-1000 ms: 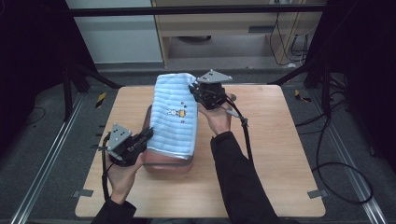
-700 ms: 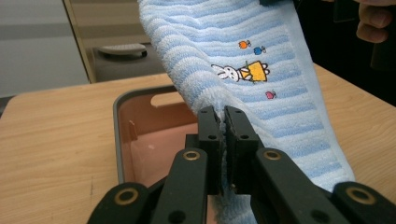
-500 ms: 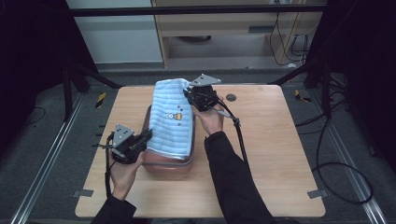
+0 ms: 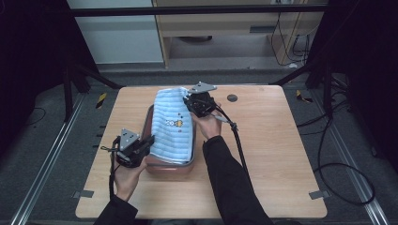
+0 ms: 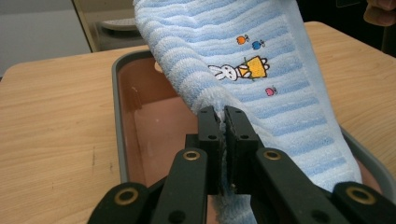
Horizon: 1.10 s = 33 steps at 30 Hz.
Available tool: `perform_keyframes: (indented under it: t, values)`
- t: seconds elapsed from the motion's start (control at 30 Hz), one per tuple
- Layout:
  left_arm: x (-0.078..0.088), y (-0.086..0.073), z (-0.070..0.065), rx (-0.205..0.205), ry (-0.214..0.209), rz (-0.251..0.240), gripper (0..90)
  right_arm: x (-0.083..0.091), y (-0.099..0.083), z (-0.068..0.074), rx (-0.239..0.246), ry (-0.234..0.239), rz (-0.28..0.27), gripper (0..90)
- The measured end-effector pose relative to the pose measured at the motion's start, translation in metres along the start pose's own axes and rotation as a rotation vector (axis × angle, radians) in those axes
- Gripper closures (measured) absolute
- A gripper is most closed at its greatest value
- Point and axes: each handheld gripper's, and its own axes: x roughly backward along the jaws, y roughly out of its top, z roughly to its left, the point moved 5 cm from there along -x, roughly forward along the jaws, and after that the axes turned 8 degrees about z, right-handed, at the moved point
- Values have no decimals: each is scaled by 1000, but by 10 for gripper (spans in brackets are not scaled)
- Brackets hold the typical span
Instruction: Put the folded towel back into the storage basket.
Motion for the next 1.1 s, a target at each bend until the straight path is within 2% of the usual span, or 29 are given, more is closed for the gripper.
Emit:
perform_keyframes:
  t: [0.07,0.1,0.13,0.37,0.5,0.83,0.93,1.0,1.1]
  values:
    - [-1,-3,0,9,0,14,855,-5,-5,1,-4,4,15,832]
    - [-3,-4,1,-5,11,12,855,-5,-5,1,-4,4,15,832]
    - [-4,-6,0,3,5,25,855,-7,-8,2,-5,3,25,832]
    - [-11,-19,1,-26,34,57,855,-16,-21,4,-14,9,47,831]
    - [-12,-26,0,-16,32,80,855,-20,-29,6,-31,14,59,831]
    - [-22,-36,3,-30,46,127,852,-37,-51,7,-46,13,115,828]
    - [-23,-36,3,-29,48,133,814,-44,-58,8,-30,24,161,791]
    - [-22,-35,4,-30,64,132,792,-44,-60,9,-17,13,170,773]
    - [-18,-32,5,-23,71,116,711,-40,-61,8,-22,5,160,661]
